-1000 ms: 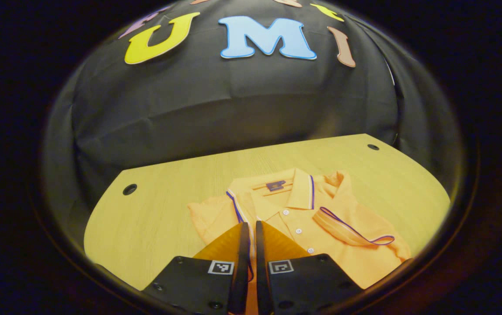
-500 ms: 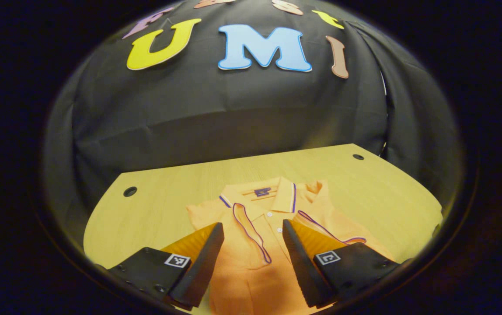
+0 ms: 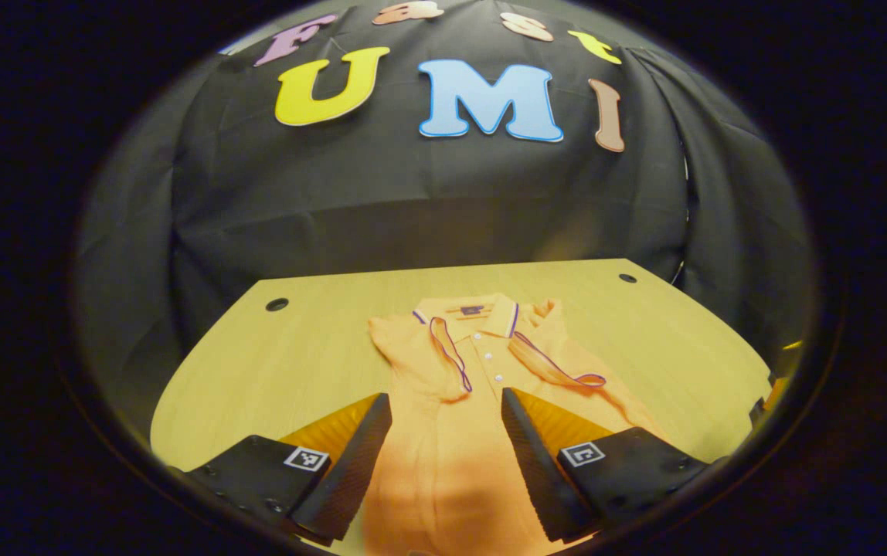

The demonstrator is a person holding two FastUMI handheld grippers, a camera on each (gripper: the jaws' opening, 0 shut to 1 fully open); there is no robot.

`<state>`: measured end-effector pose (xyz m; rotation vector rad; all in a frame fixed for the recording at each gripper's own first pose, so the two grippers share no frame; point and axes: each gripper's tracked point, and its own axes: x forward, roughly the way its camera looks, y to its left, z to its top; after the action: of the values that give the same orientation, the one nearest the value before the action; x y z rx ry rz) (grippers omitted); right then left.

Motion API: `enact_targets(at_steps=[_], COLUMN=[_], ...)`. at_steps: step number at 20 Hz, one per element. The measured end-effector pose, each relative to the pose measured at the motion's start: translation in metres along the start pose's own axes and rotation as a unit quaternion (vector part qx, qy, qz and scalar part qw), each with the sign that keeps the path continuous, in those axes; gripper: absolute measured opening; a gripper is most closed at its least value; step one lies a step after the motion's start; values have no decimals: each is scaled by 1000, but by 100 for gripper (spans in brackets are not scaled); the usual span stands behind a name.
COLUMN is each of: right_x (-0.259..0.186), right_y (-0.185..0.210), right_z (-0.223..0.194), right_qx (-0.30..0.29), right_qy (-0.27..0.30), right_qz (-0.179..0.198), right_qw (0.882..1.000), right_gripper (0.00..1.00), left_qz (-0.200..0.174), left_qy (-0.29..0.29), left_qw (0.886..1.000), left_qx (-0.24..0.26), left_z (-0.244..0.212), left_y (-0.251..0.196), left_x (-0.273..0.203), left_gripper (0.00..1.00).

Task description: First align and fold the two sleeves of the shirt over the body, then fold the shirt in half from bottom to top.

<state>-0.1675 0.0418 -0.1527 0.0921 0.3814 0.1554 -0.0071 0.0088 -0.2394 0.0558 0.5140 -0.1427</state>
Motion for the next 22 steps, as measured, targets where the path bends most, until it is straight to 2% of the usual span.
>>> enact_targets(at_steps=[3, 8, 12, 15, 16, 22], right_x=[-9, -21, -29, -33, -34, -34], right_y=[-9, -6, 5, 13, 16, 21], right_z=[-19, -58, -84, -104, -108, -146], right_qx=[-27, -32, -28, -20, -16, 3], right_qy=[11, 37, 66, 96, 101, 167], right_qz=[13, 41, 52, 57, 60, 45], right_qw=[999, 998, 996, 994, 993, 985], right_gripper=[98, 97, 98, 98, 98, 98], left_qz=[16, 42, 43, 33, 28, 15], left_qy=[-1, 3, 15, 38, 42, 83], left_qw=[1000, 998, 999, 998, 998, 996], left_qx=[-3, -36, -20, -32, -34, -26], left_z=[-19, -51, -86, -111, -119, -164], left_y=[3, 11, 18, 16, 14, 9], left_x=[-39, -105, -135, -153, -158, -183], left_gripper=[94, 93, 94, 92, 95, 94])
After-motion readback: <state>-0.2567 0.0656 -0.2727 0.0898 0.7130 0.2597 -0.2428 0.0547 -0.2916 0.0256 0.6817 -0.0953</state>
